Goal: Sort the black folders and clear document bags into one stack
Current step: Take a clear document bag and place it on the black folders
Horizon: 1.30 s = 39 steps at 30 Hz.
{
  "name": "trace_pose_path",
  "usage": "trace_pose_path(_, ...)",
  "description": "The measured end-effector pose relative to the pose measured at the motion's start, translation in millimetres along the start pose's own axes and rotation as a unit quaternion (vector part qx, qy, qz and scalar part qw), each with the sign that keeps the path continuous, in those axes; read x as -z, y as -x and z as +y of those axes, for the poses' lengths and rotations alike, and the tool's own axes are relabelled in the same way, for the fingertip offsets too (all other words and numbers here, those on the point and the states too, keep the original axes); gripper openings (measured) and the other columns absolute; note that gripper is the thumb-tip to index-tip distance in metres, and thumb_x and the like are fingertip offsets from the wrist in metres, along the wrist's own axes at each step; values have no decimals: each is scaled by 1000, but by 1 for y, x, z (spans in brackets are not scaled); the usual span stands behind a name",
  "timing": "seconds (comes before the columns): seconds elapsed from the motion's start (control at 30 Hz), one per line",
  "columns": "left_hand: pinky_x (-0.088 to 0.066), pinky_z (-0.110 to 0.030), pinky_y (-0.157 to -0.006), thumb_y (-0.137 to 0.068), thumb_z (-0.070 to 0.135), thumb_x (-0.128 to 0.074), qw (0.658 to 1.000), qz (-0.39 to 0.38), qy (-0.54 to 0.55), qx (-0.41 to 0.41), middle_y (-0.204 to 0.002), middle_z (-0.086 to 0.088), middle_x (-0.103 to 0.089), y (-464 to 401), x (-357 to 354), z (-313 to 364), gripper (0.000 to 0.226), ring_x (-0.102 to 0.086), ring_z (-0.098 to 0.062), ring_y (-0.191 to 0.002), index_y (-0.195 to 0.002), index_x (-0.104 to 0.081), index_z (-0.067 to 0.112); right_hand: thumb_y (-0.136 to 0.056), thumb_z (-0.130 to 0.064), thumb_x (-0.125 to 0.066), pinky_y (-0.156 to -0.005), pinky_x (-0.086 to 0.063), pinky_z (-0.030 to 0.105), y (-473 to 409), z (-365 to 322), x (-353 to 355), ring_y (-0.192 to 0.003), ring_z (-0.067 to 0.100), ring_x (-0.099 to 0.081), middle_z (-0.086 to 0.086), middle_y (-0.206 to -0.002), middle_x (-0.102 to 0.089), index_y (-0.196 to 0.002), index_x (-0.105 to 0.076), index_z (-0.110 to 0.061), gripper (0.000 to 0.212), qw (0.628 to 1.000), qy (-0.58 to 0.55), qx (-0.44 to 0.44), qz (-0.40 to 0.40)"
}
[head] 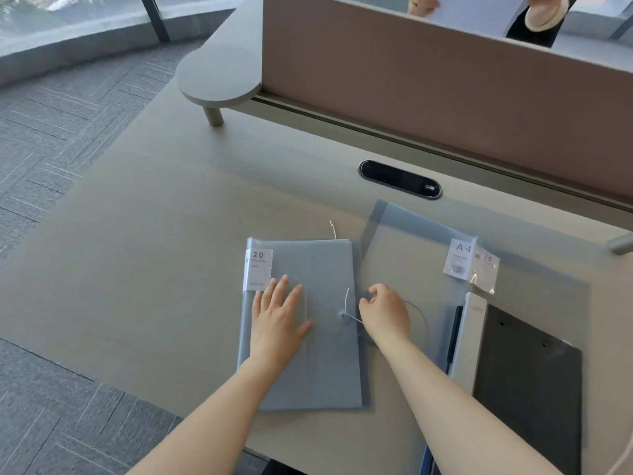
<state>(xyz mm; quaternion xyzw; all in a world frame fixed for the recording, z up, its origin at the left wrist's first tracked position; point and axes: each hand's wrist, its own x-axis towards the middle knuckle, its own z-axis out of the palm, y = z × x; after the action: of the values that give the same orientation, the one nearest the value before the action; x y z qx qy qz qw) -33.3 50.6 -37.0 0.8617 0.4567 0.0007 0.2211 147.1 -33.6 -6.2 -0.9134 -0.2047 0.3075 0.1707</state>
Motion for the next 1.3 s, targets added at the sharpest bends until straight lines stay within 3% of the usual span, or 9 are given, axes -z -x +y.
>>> trace_pose_path(0.23,-40,-47,-99,-80,41,-75,970,33,66,230,-140,-15,-45,2,32,-18,85,-41,-36,-128,-148,-34,14,-81,-11,-51,-81,-53,43,9,-5,7,-99,39,-63,22,-104,-69,-102,-62,4,28,997,-51,-54,-24)
trace_pose_path(0.3,-40,-47,-98,-79,37,-76,953,34,125,275,-132,-19,-49,2,36,-17,81,-42,-38,-123,-146,-38,12,-75,-7,-51,-74,-53,51,10,-6,7,-75,46,-56,31,-82,-60,-86,-60,10,22,994,-80,-66,-37)
trace_pose_path(0.37,-39,-46,-100,-79,34,-76,922,32,198,333,-130,-21,-52,-3,38,-20,74,-43,-39,-124,-141,-44,9,-70,-4,-50,-49,-31,41,12,-7,7,-59,28,-26,13,-61,-32,-55,-38,-4,19,992,-91,-66,-56)
trace_pose_path(0.47,-49,-45,-95,-75,37,-77,885,18,269,381,-119,-15,-63,-10,43,-26,50,-55,-37,-115,-116,-61,13,-70,-3,-52,-54,-9,34,14,-4,6,-59,21,-16,1,-57,-18,-55,-19,-22,40,987,-130,-67,-60)
trace_pose_path(0.6,-58,-50,-78,-62,43,-72,871,-11,333,360,-82,-17,-74,-13,49,-29,32,-71,-35,-80,-74,-73,14,-78,-6,-53,-53,-10,33,18,3,4,-59,19,-18,0,-58,-19,-59,-20,-21,42,982,-171,-69,-49)
trace_pose_path(0.8,-50,-39,-78,-83,26,-73,838,21,441,322,-104,-9,-68,-24,65,-3,32,-65,-29,-97,-106,-60,8,-88,-12,-50,-58,-24,33,24,5,24,-60,19,-29,-2,-58,-34,-62,-31,-19,34,964,-264,-44,12)
trace_pose_path(0.97,-53,-42,-88,-89,20,-69,844,23,481,238,-107,-9,-70,-31,76,42,21,-66,-27,-98,-107,-63,9,-92,-13,-49,-60,-27,32,25,28,64,-65,19,-34,4,-68,-42,-72,-46,-2,23,941,-323,-25,96)
trace_pose_path(1.07,-56,-48,-92,-88,19,-69,849,-3,490,199,-107,-8,-72,-27,77,80,24,-70,-26,-98,-110,-65,11,-92,-12,-46,-56,-29,30,28,55,93,-63,18,-36,-2,-67,-42,-70,-46,-15,23,926,-346,-23,149)
trace_pose_path(1.3,-53,-24,-60,-88,8,-68,846,-78,508,143,-95,-4,-76,10,47,164,20,-71,-15,-75,-107,-67,12,-89,-13,-49,-73,-53,40,46,158,132,-82,28,-69,4,-88,-73,-92,-67,-19,20,904,-376,-79,186)
